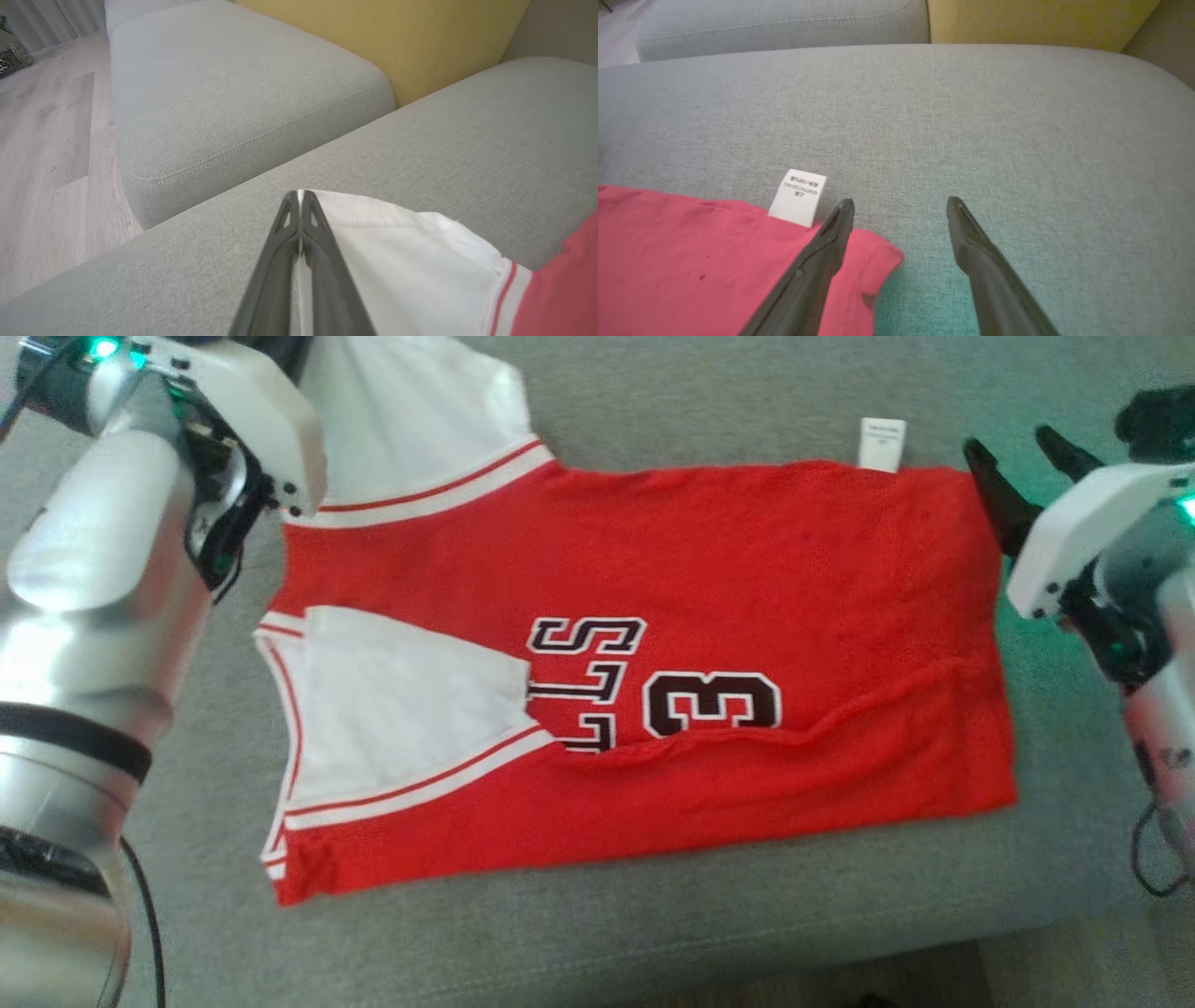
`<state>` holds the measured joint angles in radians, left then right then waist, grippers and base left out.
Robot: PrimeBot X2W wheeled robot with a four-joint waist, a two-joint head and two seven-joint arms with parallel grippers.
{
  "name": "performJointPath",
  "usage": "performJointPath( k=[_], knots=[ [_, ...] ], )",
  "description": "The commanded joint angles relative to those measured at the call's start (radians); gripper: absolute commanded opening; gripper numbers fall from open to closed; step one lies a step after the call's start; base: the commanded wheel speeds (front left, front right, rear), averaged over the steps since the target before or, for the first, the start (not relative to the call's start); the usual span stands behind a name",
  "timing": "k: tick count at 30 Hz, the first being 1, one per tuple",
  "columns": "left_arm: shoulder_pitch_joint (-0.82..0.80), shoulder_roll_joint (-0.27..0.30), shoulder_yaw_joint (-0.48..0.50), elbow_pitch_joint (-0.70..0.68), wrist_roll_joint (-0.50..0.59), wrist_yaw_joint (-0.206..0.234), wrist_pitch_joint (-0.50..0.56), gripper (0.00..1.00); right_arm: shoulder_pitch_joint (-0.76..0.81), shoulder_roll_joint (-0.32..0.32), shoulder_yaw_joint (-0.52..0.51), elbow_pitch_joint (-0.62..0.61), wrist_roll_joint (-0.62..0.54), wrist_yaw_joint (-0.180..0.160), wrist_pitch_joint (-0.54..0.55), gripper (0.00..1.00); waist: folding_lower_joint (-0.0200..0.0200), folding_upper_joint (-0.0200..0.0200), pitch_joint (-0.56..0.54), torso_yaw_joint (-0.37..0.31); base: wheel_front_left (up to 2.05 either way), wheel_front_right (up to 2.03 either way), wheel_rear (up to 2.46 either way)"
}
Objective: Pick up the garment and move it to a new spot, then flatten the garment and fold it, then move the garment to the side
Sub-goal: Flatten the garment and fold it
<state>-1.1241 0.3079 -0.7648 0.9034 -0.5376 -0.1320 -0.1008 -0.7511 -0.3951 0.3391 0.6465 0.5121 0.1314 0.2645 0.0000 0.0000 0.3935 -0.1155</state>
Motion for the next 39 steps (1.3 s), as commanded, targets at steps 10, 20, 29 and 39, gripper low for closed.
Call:
performJointPath(
  k=[10,20,29,39],
  knots=[
    [0.009,0.04,0.013,-0.134,-0.024,0.008,-0.001,0.0,-0.027,-0.091,0.087,0.078,0.083,-0.001,0.033,1.0,0.0,0.0,-0.019,0.074,0.0,0.0,0.0],
    [0.029,0.06,0.004,-0.219,-0.03,0.032,0.033,0.0,-0.048,-0.101,0.179,0.142,0.133,-0.001,0.058,1.0,0.0,0.0,-0.012,0.071,0.0,0.0,0.0],
    [0.05,0.078,0.004,-0.248,-0.042,0.048,0.046,0.0,-0.058,-0.104,0.237,0.141,0.206,-0.001,0.062,0.0,0.0,0.0,-0.027,0.056,0.0,0.0,0.0],
    [0.037,0.091,0.046,-0.247,-0.068,0.095,0.014,0.0,-0.133,-0.117,0.239,0.194,0.166,-0.001,-0.12,0.0,0.0,0.0,-0.012,0.069,0.0,0.0,0.0]
  ],
)
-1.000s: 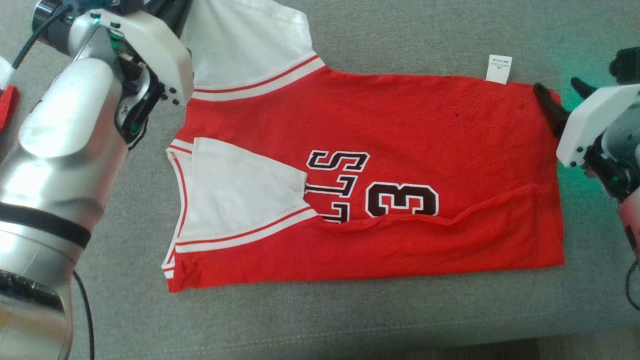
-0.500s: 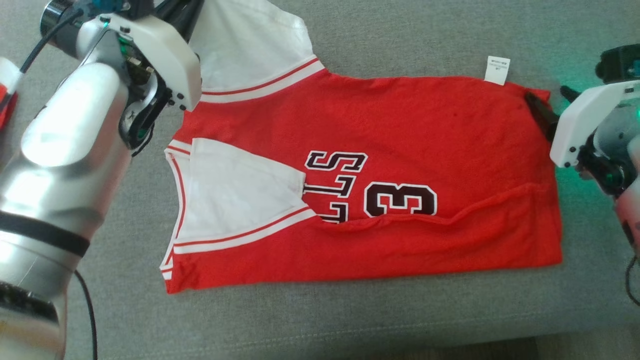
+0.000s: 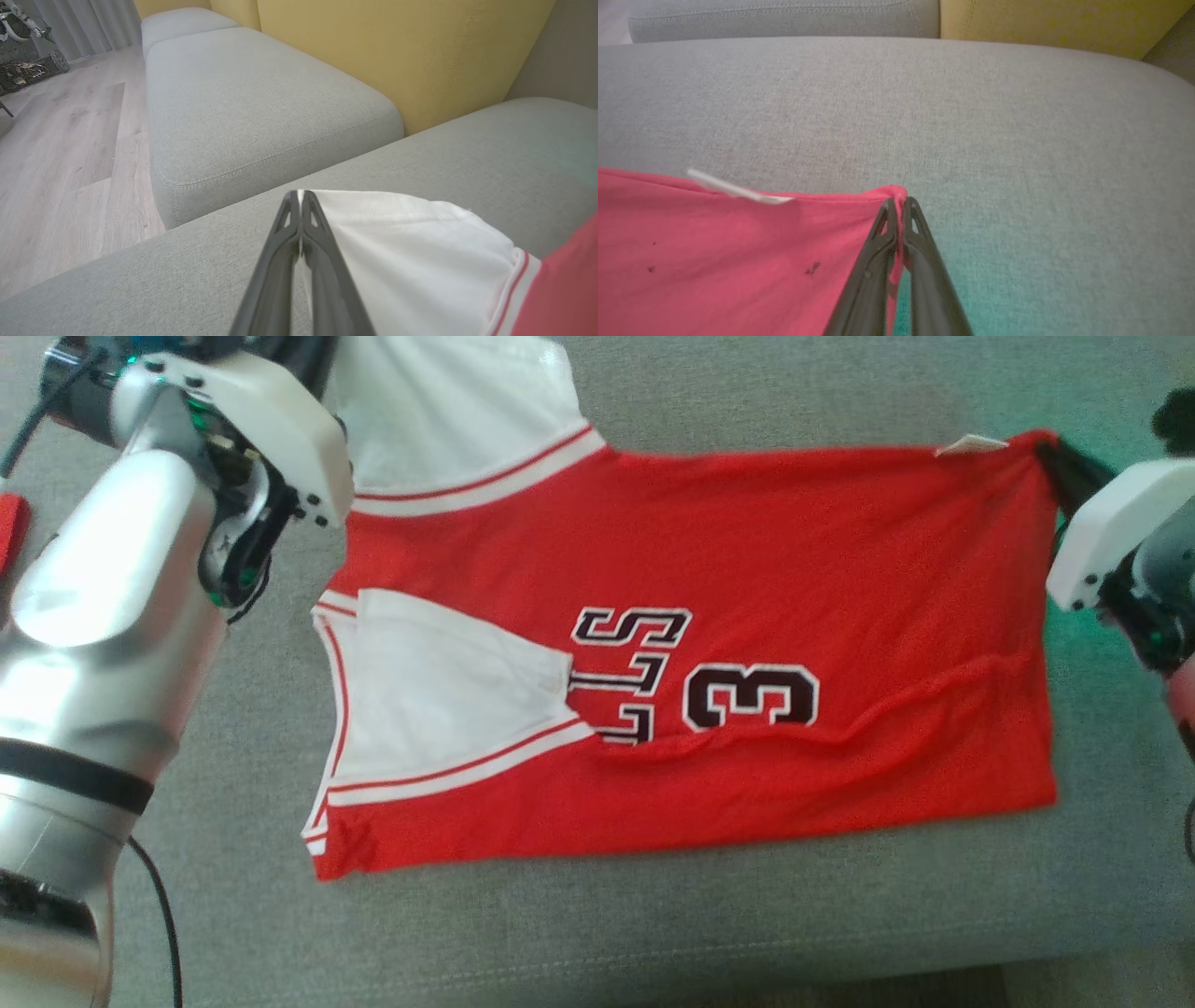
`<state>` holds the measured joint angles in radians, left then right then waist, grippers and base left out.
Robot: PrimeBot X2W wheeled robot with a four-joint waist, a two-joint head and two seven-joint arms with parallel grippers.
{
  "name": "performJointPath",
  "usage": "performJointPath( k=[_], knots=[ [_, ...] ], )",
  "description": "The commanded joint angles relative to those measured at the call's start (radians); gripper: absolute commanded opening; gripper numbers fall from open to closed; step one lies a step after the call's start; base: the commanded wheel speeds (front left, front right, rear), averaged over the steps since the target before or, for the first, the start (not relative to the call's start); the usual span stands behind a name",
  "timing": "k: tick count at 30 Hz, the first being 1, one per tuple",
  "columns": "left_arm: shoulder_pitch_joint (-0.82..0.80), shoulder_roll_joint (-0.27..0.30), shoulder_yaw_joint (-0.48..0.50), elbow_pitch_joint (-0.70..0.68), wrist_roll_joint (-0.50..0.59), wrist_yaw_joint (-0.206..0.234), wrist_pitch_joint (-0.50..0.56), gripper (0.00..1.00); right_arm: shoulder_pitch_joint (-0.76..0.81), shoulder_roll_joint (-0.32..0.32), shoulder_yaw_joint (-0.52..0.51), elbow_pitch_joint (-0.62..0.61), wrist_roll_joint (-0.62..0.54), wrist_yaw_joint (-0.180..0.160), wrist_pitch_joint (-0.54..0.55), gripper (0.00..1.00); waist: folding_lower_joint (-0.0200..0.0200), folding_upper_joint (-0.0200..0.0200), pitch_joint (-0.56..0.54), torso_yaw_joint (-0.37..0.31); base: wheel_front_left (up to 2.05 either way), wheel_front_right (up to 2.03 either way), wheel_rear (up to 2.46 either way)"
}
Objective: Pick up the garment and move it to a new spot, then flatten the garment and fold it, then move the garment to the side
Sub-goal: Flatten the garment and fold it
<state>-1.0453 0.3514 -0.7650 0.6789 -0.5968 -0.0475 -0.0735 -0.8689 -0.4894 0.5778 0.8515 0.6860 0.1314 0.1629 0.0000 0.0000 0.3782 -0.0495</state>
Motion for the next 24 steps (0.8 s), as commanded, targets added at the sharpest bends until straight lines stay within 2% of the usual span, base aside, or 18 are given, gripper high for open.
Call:
performJointPath(
  k=[1,14,19,24],
  knots=[
    [-0.046,0.044,0.053,-0.02,-0.013,0.015,-0.02,0.0,-0.023,-0.02,-0.001,0.0,-0.012,-0.001,-0.033,0.0,0.0,0.0,0.006,0.005,0.0,0.0,0.0],
    [-0.166,-0.027,0.086,0.11,-0.006,0.053,-0.136,0.0,-0.145,0.056,-0.026,0.147,-0.068,-0.001,-0.229,0.0,0.0,0.0,0.031,0.004,0.0,0.0,0.0],
    [-0.181,-0.05,0.062,0.177,0.012,0.024,-0.159,0.0,-0.154,0.088,-0.01,0.193,-0.071,-0.001,-0.269,0.0,0.0,0.0,0.026,-0.002,0.0,0.0,0.0],
    [-0.151,-0.05,0.042,0.212,0.02,-0.004,-0.171,0.0,-0.124,0.087,0.017,0.202,-0.051,-0.001,-0.309,0.0,0.0,0.0,0.001,-0.001,0.0,0.0,0.0]
  ],
)
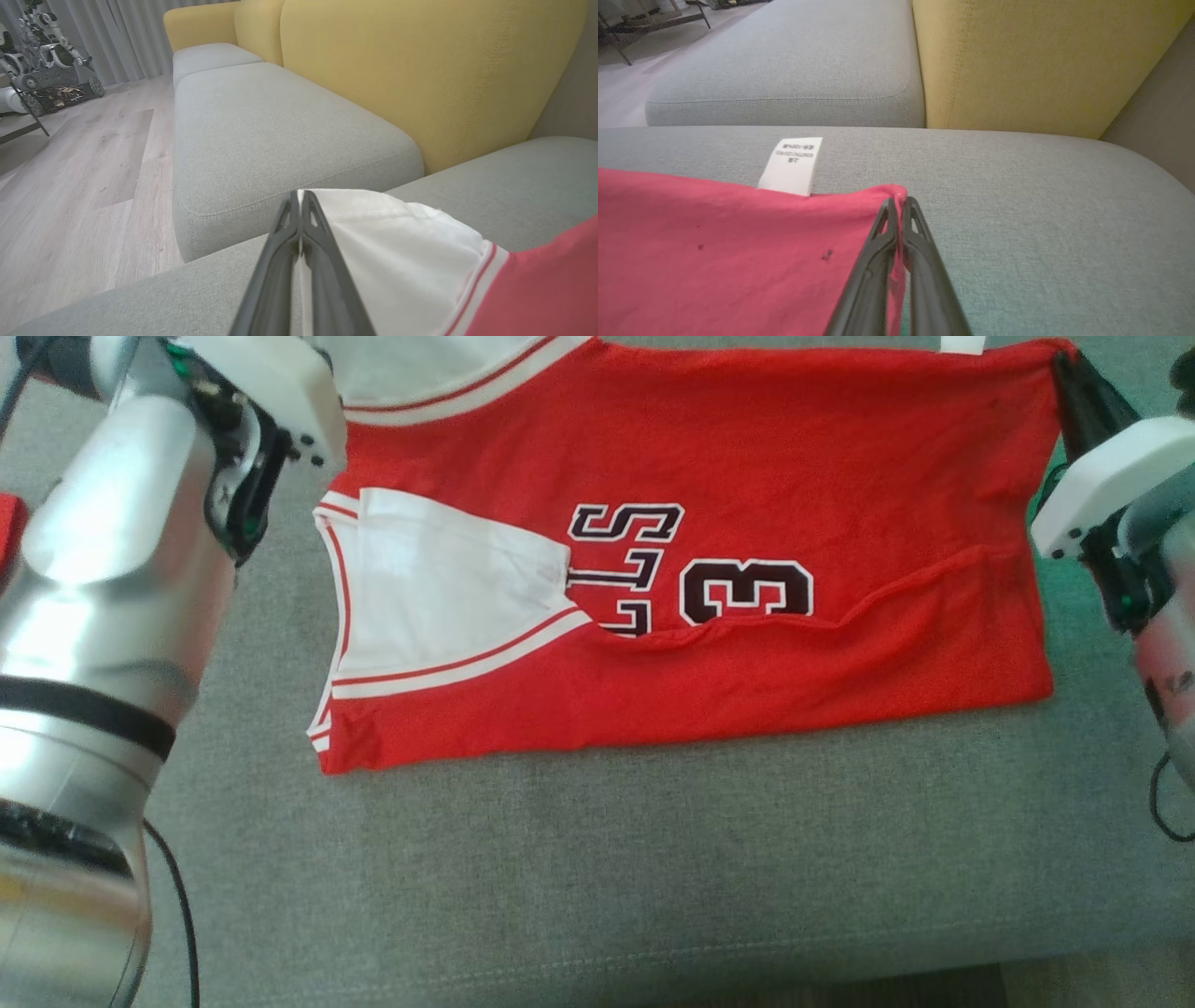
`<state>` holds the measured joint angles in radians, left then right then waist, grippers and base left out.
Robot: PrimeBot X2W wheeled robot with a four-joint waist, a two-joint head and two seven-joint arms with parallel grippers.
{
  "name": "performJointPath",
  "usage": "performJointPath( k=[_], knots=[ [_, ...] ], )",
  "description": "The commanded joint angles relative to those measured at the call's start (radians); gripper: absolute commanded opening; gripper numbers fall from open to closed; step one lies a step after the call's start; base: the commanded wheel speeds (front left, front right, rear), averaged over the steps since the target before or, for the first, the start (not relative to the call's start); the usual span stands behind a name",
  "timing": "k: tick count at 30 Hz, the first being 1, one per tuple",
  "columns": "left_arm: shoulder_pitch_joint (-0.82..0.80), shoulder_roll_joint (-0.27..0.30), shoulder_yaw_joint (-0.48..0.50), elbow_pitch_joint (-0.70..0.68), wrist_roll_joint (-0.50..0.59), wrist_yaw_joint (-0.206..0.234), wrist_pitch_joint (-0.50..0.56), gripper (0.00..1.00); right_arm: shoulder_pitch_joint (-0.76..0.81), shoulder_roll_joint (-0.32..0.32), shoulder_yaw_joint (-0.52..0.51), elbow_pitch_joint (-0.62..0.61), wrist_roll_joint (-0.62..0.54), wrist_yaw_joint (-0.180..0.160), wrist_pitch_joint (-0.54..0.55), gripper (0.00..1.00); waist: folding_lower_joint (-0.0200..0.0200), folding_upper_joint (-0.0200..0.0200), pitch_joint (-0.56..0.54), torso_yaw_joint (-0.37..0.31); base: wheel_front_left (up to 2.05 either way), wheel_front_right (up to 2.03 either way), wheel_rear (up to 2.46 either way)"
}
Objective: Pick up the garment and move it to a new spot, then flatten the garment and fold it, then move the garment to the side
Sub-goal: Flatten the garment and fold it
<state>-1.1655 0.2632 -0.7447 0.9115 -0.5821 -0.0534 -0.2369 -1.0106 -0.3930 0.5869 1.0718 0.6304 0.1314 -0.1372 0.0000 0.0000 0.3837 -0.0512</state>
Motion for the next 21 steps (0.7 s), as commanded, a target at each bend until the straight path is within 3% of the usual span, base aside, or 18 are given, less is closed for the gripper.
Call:
performJointPath(
  k=[1,8,12,21],
  knots=[
    [-0.023,0.042,0.019,-0.019,0.006,-0.002,-0.01,0.0,0.027,-0.013,0.014,-0.022,0.011,-0.001,-0.016,0.0,0.0,0.0,-0.011,0.002,0.0,0.0,0.0],
    [0.067,0.086,-0.004,-0.068,0.003,-0.033,-0.011,0.0,0.11,-0.056,0.083,-0.082,0.066,-0.001,-0.036,0.0,0.0,0.0,-0.071,0.014,0.0,0.0,0.0],
    [0.152,0.128,-0.021,-0.134,-0.009,-0.03,0.039,0.0,0.171,-0.105,0.141,-0.145,0.114,-0.001,-0.006,0.0,0.0,0.0,-0.105,0.027,0.0,0.0,0.0],
    [0.44,0.276,-0.031,-0.522,-0.16,-0.019,0.294,0.0,0.29,-0.246,0.241,-0.285,0.242,-0.001,0.108,0.0,0.0,0.0,-0.17,0.069,0.0,0.0,0.0]
  ],
)
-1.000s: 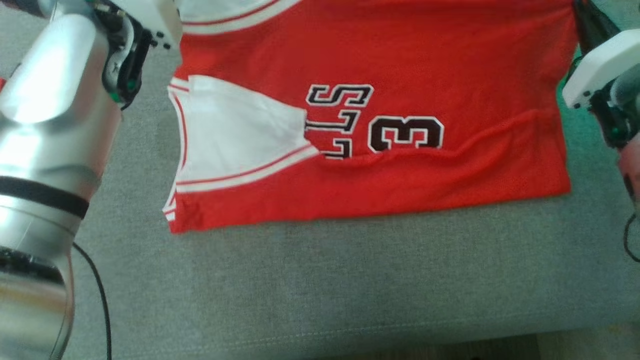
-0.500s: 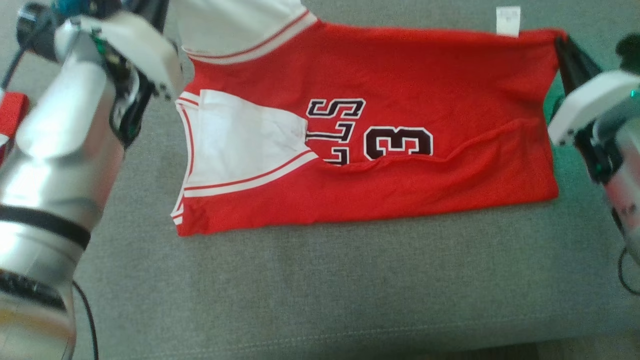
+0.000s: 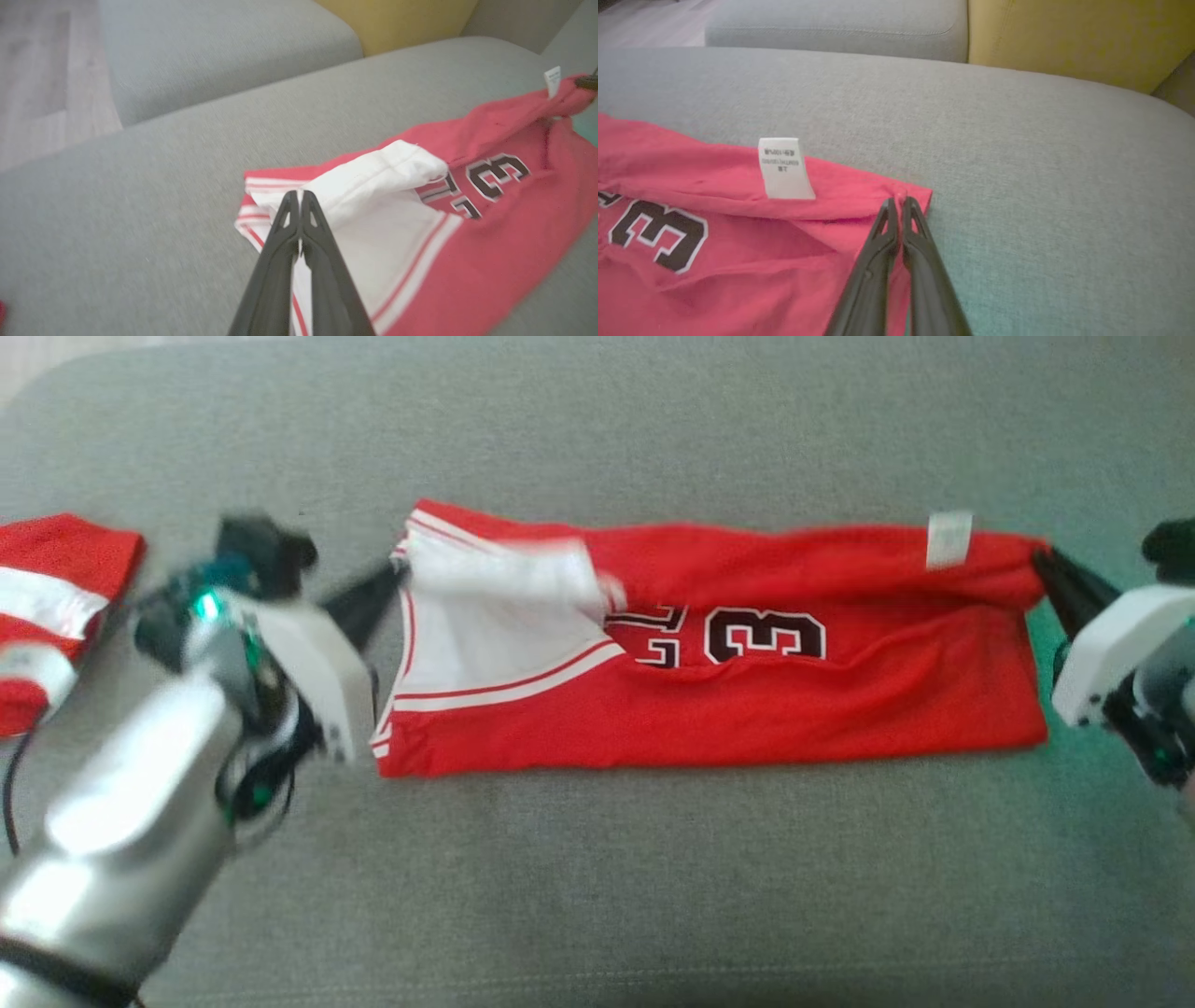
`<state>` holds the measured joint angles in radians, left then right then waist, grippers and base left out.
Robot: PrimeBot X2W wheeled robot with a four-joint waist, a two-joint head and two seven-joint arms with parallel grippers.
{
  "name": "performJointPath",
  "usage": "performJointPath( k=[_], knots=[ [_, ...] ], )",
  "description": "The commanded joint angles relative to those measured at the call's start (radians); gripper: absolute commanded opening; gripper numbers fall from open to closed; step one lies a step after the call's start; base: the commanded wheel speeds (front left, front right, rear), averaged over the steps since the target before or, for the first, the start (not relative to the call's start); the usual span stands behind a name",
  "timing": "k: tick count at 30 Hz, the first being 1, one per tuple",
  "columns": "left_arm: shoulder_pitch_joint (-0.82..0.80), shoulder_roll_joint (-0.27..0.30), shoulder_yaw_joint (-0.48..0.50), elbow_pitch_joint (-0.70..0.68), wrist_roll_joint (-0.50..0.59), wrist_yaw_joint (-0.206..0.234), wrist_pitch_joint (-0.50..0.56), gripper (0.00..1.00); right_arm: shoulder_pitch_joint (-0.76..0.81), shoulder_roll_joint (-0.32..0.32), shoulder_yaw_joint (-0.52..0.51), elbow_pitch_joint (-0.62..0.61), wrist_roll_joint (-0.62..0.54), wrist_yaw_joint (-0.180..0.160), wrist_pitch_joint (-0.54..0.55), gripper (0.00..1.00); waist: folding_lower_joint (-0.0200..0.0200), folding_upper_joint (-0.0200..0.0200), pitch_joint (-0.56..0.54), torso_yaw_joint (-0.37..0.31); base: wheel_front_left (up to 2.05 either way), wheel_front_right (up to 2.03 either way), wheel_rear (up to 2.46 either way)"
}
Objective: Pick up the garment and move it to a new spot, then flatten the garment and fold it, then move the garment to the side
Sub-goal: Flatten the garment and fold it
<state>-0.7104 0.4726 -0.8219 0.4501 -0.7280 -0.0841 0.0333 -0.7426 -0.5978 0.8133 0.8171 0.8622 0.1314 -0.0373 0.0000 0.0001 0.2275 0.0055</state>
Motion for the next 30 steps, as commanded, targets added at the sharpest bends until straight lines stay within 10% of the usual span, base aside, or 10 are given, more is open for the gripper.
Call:
performJointPath(
  k=[1,8,23,25,29,30],
  knots=[
    [0.01,0.088,0.044,-0.107,-0.028,0.017,0.052,0.0,0.032,-0.055,0.025,-0.043,0.018,-0.001,0.022,0.0,0.0,-0.0001,-0.019,0.016,0.0,0.0,0.0],
    [0.14,0.196,0.038,-0.356,-0.078,0.085,0.168,0.0,0.078,-0.136,0.083,-0.136,0.084,-0.001,0.122,0.0,0.0,-0.0001,-0.044,0.024,0.0,0.0,0.0],
    [0.181,0.229,-0.015,-0.4,-0.018,0.12,0.193,0.0,0.105,-0.203,0.121,-0.232,0.143,-0.001,0.263,0.0,0.0,-0.0001,-0.046,-0.005,0.0,0.0,0.0],
    [0.185,0.225,-0.023,-0.392,-0.025,0.115,0.204,0.0,0.109,-0.195,0.116,-0.227,0.151,-0.001,0.267,1.0,0.0,-0.0001,-0.046,-0.008,0.0,0.0,0.0],
    [0.2,0.233,-0.023,-0.389,-0.059,0.115,0.235,1.0,0.117,-0.18,0.108,-0.222,0.174,-0.001,0.299,1.0,0.0,-0.0001,-0.048,-0.016,0.0,0.0,0.0],
    [0.203,0.236,-0.016,-0.392,-0.064,0.121,0.23,1.0,0.118,-0.181,0.103,-0.221,0.176,-0.001,0.3,1.0,0.0,-0.0001,-0.051,-0.017,0.0,0.0,0.0]
  ],
)
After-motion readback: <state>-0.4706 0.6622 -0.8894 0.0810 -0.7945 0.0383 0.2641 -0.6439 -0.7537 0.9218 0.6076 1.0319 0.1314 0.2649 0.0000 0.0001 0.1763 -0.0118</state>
